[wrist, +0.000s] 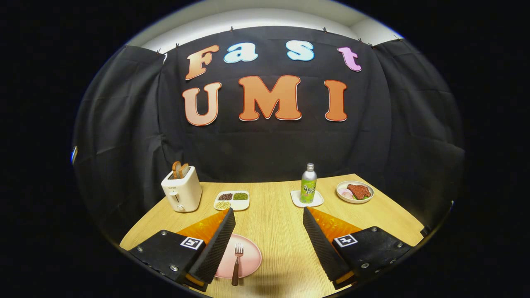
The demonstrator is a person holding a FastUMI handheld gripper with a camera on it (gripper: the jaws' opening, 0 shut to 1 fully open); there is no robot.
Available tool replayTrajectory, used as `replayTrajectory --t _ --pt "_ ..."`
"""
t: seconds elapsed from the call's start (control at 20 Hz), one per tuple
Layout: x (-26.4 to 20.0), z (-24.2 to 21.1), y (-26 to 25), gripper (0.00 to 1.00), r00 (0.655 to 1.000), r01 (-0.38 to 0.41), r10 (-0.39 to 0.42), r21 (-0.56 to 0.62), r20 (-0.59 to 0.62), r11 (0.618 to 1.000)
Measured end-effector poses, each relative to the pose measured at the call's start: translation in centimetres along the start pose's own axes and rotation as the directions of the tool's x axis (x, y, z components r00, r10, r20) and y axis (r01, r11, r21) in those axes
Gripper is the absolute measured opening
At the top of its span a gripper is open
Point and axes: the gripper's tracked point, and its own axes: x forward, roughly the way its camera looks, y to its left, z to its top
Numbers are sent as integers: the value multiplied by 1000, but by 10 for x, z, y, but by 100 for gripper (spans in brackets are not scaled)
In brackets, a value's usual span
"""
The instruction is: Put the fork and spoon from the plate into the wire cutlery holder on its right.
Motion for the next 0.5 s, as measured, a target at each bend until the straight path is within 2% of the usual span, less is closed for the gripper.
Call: replayTrajectory --t 0.5 --pt "4 -9 8 99 1000 -14 14 -5 -26 1000"
